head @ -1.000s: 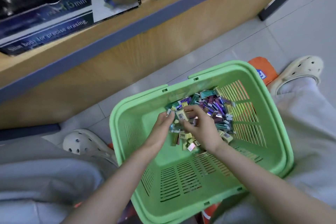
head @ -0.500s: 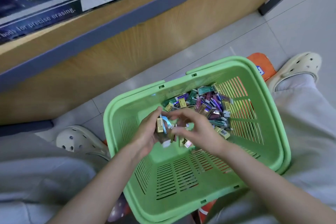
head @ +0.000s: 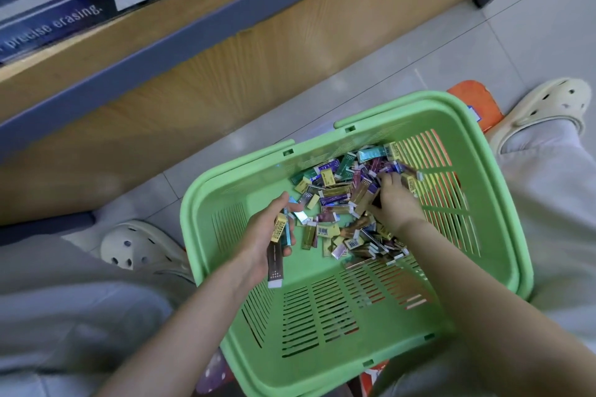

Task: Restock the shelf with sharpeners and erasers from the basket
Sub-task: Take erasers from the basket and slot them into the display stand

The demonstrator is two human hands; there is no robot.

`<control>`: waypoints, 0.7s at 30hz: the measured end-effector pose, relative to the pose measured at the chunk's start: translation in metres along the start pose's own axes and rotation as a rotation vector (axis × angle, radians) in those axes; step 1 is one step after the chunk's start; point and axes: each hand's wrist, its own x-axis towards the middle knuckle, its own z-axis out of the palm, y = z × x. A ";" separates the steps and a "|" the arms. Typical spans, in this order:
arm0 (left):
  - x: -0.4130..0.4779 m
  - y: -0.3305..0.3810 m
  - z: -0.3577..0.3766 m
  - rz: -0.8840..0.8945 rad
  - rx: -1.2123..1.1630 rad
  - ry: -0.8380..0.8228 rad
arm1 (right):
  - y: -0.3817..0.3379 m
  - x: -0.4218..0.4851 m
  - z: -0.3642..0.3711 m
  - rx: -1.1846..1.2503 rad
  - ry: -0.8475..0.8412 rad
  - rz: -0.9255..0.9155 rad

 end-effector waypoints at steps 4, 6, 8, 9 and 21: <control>0.002 0.000 0.003 -0.004 -0.004 0.008 | -0.007 0.004 0.009 0.150 -0.012 0.069; 0.003 0.000 0.005 -0.002 -0.011 0.009 | -0.011 0.007 0.012 0.271 -0.003 0.137; 0.003 0.001 0.006 0.001 -0.016 0.016 | -0.014 0.013 0.014 0.345 0.028 0.213; 0.003 0.002 0.006 0.003 -0.014 0.019 | -0.016 0.017 0.014 0.353 0.049 0.238; 0.008 -0.001 0.010 -0.004 0.063 0.024 | -0.023 0.002 0.001 0.272 -0.007 0.111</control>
